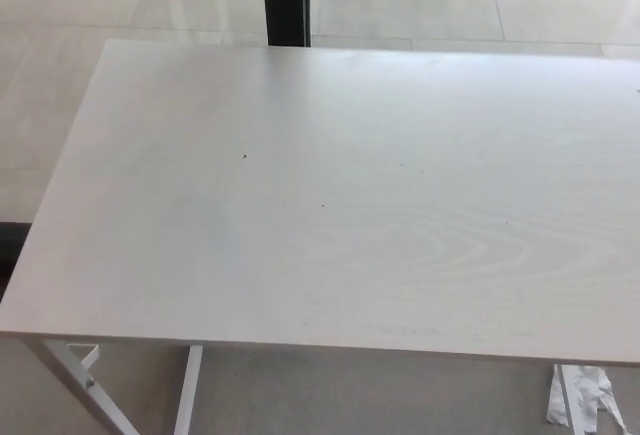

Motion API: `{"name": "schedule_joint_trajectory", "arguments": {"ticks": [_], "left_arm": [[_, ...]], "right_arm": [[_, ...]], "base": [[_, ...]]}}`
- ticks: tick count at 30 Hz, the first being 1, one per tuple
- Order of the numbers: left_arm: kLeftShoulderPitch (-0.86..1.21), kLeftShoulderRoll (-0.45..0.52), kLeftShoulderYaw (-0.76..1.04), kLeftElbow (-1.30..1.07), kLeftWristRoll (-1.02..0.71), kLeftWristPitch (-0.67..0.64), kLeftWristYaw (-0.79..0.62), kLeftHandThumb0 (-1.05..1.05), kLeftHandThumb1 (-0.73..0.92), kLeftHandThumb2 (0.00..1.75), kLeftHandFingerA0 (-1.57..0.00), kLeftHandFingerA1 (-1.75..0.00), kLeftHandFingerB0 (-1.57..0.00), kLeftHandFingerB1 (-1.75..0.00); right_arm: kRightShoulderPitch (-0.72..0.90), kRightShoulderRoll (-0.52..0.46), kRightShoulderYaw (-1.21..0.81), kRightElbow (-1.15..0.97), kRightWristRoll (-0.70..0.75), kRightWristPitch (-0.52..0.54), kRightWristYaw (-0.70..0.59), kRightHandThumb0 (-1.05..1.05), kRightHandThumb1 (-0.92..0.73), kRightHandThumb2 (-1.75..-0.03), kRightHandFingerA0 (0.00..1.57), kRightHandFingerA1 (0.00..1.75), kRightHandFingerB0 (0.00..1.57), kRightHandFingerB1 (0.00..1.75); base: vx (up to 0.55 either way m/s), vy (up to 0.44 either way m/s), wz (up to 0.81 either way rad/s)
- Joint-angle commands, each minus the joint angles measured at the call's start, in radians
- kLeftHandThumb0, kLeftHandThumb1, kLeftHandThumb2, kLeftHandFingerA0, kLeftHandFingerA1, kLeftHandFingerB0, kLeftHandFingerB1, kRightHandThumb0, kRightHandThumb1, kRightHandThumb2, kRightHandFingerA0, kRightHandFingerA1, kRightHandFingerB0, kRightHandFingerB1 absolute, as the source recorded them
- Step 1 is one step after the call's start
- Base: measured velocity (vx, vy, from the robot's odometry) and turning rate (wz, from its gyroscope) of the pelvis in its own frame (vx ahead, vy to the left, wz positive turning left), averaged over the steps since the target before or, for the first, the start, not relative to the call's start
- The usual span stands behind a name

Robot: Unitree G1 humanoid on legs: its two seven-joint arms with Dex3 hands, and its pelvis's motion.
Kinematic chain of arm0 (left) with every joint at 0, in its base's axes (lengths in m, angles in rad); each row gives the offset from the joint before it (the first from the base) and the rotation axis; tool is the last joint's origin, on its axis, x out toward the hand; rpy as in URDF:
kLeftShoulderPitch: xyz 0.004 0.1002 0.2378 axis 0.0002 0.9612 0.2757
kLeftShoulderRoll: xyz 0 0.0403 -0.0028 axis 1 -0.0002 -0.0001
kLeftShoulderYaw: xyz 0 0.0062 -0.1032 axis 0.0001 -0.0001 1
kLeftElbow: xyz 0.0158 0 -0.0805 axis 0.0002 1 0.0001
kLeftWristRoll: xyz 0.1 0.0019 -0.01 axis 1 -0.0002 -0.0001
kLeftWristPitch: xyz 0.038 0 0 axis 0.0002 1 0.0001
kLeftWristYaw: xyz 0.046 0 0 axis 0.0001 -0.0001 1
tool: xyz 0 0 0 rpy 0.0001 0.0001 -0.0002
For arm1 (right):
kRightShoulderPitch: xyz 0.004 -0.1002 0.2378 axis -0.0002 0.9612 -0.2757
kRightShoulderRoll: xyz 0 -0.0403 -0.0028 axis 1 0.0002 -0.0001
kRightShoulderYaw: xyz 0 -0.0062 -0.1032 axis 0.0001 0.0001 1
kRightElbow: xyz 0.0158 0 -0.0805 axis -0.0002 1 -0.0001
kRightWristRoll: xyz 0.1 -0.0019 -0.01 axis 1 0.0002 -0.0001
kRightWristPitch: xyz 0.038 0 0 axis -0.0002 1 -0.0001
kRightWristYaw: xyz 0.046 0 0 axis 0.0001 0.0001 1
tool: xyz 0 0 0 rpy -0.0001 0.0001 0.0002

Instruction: The robot uses both its hands to grab the left and right ends of a football kept in the middle of the desk infront of it, lifts it up and places it in the palm of a person

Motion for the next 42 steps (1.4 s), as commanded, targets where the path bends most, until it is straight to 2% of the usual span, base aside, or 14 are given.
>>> {"name": "schedule_joint_trajectory", "arguments": {"ticks": [1,2,3,6,7,8,9,10,23,24,26,31,32,42], "left_arm": [[-0.039,0.051,-0.151,0.157,0.041,-0.053,-0.073,-0.62,0.74,0.62,-0.56,-0.72,-0.36,-0.46],[-0.016,0.071,-0.210,0.176,0.078,-0.050,-0.116,-0.61,0.72,0.62,-0.54,-0.68,-0.36,-0.44],[0.000,0.083,-0.223,0.202,0.086,-0.063,-0.127,-0.58,0.66,0.60,-0.52,-0.70,-0.38,-0.47],[-0.032,0.104,-0.221,0.286,0.051,-0.082,-0.121,-0.59,0.73,0.61,-0.47,-0.72,-0.29,-0.48],[-0.046,0.103,-0.198,0.300,0.018,-0.066,-0.119,-0.55,0.54,0.95,-0.49,-0.74,-0.24,-0.56],[-0.066,0.107,-0.169,0.341,-0.019,-0.064,-0.106,-0.59,0.71,0.61,-0.47,-0.73,-0.30,-0.48],[-0.063,0.115,-0.185,0.355,-0.003,-0.084,-0.092,-0.60,0.72,0.61,-0.50,-0.74,-0.30,-0.49],[-0.059,0.122,-0.187,0.362,-0.002,-0.094,-0.093,-0.59,0.73,0.61,-0.48,-0.73,-0.29,-0.50],[-0.063,0.174,-0.322,0.464,0.012,-0.185,-0.034,-0.54,0.71,0.61,-0.55,-0.69,-0.39,-0.48],[-0.073,0.173,-0.320,0.465,0.003,-0.182,-0.022,-0.51,0.54,0.97,-0.62,-0.76,-0.34,-0.57],[-0.061,0.175,-0.323,0.449,0.000,-0.204,-0.020,-0.52,0.55,0.98,-0.64,-0.77,-0.34,-0.58],[-0.076,0.163,-0.306,0.452,-0.037,-0.227,-0.020,-0.51,0.52,0.97,-0.66,-0.79,-0.37,-0.59],[-0.079,0.160,-0.306,0.450,-0.041,-0.232,-0.015,-0.58,0.68,0.60,-0.65,-0.73,-0.50,-0.51],[-0.088,0.157,-0.300,0.461,-0.066,-0.282,-0.022,-0.62,0.66,0.60,-0.63,-0.67,-0.56,-0.48]], "right_arm": [[-0.230,-0.168,-0.242,0.374,0.312,0.037,-0.119,-0.53,-0.68,-0.83,0.43,0.90,0.07,0.32],[-0.217,-0.174,-0.263,0.407,0.335,0.074,-0.078,-0.51,-0.67,-0.84,0.48,0.86,0.06,0.30],[-0.171,-0.186,-0.216,0.450,0.278,0.049,0.018,-0.45,-0.79,-0.66,0.40,0.40,0.13,0.27],[-0.142,-0.193,-0.190,0.502,0.235,-0.029,0.069,-0.46,-0.74,-0.64,0.52,0.42,0.16,0.27],[-0.133,-0.195,-0.174,0.519,0.213,-0.044,0.073,-0.46,-0.73,-0.63,0.57,0.41,0.19,0.28],[-0.105,-0.198,-0.126,0.549,0.160,-0.068,0.102,-0.56,-0.60,-0.81,0.44,0.49,0.14,0.38],[-0.098,-0.195,-0.112,0.557,0.151,-0.084,0.122,-0.46,-0.73,-0.63,0.48,0.37,0.20,0.28],[-0.094,-0.201,-0.095,0.572,0.139,-0.086,0.130,-0.52,-0.62,-0.79,0.35,0.44,0.14,0.36],[-0.076,-0.268,0.095,0.683,0.108,-0.181,0.163,-0.49,-0.63,-0.74,0.32,0.40,0.22,0.36],[-0.077,-0.275,0.101,0.691,0.112,-0.181,0.167,-0.50,-0.62,-0.74,0.32,0.40,0.22,0.36],[-0.067,-0.266,0.111,0.698,0.118,-0.201,0.188,-0.44,-0.68,-0.61,0.44,0.36,0.25,0.29],[-0.057,-0.257,0.132,0.691,0.128,-0.220,0.215,-0.49,-0.53,-0.69,0.28,0.39,0.22,0.36],[-0.054,-0.256,0.136,0.695,0.131,-0.223,0.229,-0.43,-0.58,-0.58,0.34,0.34,0.24,0.29],[-0.041,-0.253,0.185,0.700,0.120,-0.251,0.274,-0.37,-0.52,-0.56,0.32,0.32,0.28,0.31]], "base": [[0.00,0.000,0.00],[0.00,0.000,0.00],[0.00,0.000,0.00],[0.00,0.000,0.00],[0.00,0.000,0.00],[0.00,0.000,0.00],[0.00,0.000,0.00],[0.00,0.000,0.00],[0.00,0.000,0.00],[0.00,0.000,0.00],[0.00,0.000,0.00],[0.00,0.000,0.00],[0.00,0.000,0.00],[0.00,0.000,0.00]]}}
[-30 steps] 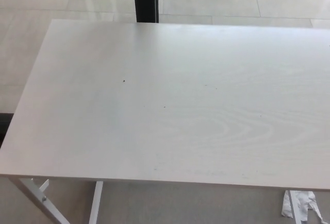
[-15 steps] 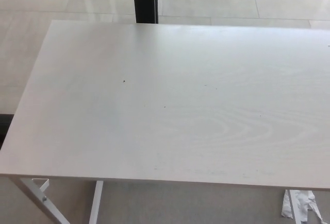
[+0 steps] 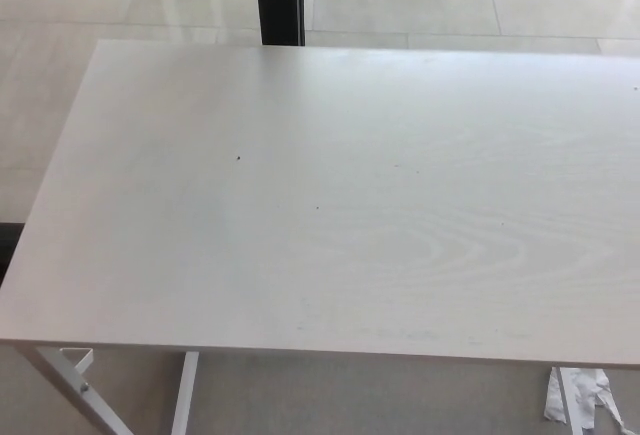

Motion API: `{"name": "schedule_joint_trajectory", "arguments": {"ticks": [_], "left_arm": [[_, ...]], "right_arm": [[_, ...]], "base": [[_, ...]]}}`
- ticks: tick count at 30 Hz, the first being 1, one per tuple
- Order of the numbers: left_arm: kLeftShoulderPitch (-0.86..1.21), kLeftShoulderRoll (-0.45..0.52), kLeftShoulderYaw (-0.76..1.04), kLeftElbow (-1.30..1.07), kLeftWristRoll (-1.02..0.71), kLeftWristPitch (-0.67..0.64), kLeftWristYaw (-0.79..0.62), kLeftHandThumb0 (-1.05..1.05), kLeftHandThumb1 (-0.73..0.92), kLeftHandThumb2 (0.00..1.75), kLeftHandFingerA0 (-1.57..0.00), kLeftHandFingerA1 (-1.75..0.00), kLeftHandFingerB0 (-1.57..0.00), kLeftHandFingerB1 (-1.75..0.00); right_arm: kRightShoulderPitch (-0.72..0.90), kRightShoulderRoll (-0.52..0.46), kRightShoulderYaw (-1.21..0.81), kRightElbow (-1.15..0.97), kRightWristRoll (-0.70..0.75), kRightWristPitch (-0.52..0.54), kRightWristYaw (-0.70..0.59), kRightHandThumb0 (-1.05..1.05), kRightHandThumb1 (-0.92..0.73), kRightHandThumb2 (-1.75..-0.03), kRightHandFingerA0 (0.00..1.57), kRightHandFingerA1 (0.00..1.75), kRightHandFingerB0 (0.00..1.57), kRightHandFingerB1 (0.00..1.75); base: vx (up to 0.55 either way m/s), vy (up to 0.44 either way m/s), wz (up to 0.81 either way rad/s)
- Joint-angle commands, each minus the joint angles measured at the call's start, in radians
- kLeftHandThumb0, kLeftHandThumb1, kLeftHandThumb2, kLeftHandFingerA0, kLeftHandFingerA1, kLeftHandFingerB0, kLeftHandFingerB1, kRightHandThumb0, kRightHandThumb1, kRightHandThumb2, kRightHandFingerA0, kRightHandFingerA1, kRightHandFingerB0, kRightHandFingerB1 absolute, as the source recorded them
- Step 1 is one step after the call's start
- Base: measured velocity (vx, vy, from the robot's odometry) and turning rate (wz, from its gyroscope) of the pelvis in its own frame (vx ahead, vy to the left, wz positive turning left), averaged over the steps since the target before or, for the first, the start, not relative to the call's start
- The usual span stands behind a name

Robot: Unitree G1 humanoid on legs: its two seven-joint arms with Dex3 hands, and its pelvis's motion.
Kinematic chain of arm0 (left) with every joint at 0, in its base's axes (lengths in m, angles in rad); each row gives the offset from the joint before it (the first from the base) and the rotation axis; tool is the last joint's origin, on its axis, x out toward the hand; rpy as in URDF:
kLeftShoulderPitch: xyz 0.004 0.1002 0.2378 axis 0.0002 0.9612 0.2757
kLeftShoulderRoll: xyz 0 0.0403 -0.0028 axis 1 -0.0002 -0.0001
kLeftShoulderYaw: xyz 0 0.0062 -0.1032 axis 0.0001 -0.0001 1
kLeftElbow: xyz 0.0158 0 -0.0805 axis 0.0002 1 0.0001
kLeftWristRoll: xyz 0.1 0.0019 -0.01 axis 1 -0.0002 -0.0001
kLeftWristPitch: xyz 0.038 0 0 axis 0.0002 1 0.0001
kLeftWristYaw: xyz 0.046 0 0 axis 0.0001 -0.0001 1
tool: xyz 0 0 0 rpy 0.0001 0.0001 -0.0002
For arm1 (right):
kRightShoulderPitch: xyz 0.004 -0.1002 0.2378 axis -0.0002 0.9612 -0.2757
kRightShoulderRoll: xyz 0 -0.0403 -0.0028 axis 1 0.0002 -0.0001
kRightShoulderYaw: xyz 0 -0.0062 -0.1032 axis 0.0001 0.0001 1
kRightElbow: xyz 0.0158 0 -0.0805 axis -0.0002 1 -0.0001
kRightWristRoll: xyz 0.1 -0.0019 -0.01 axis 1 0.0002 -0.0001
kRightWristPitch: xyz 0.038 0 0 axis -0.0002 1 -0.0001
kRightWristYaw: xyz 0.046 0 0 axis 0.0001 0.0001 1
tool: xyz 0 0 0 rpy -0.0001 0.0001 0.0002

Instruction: The robot uses both its hands to grab the left and right ends of a football kept in the middle of the desk infront of it, lifts it up and places it in the palm of a person

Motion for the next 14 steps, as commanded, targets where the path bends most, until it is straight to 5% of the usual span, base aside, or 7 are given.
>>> {"name": "schedule_joint_trajectory", "arguments": {"ticks": [1,6,7,8,11,12,14], "left_arm": [[-0.011,0.009,0.011,0.032,-0.038,-0.077,-0.008,-0.62,0.65,0.60,-0.62,-0.66,-0.55,-0.47],[-0.029,0.022,-0.019,0.049,-0.028,-0.071,-0.029,-0.53,0.64,0.59,-0.63,-0.67,-0.55,-0.47],[-0.019,0.021,-0.028,0.035,-0.024,-0.067,-0.029,-0.56,0.58,0.60,-0.61,-0.71,-0.54,-0.48],[0.002,0.016,-0.043,0.005,-0.012,-0.072,-0.028,-0.50,0.46,0.90,-0.62,-0.76,-0.41,-0.58],[-0.006,0.011,-0.029,0.011,-0.042,-0.062,-0.027,-0.50,0.56,0.57,-0.61,-0.71,-0.50,-0.49],[-0.010,0.015,-0.034,0.018,-0.037,-0.055,-0.015,-0.50,0.57,0.55,-0.61,-0.72,-0.48,-0.49],[-0.004,0.013,-0.036,0.006,-0.036,-0.049,-0.013,-0.54,0.54,0.59,-0.60,-0.71,-0.48,-0.49]], "right_arm": [[0.011,-0.009,0.049,0.006,-0.013,-0.045,0.036,-0.38,-0.52,-0.56,0.32,0.32,0.28,0.31],[0.023,-0.024,0.099,0.023,-0.019,-0.031,0.039,-0.47,-0.46,-0.65,0.32,0.38,0.26,0.36],[0.021,-0.026,0.100,0.025,-0.013,-0.025,0.033,-0.46,-0.52,-0.56,0.86,0.62,0.31,0.32],[0.015,-0.026,0.109,0.026,-0.017,-0.027,0.025,-0.52,-0.46,-0.71,0.87,0.65,0.25,0.39],[0.011,-0.024,0.107,0.024,-0.002,-0.028,0.021,-0.45,-0.52,-0.55,0.82,0.44,0.35,0.32],[0.014,-0.025,0.111,0.025,-0.005,-0.027,0.021,-0.45,-0.54,-0.57,0.87,0.87,0.33,0.32],[0.013,-0.027,0.112,0.029,-0.005,-0.024,0.023,-0.45,-0.54,-0.57,0.90,0.79,0.32,0.31]], "base": [[0.00,0.000,0.00],[0.00,0.000,0.00],[0.00,0.000,0.00],[0.00,0.000,0.00],[0.00,0.000,0.00],[0.00,0.000,0.00],[0.00,0.000,0.00]]}}
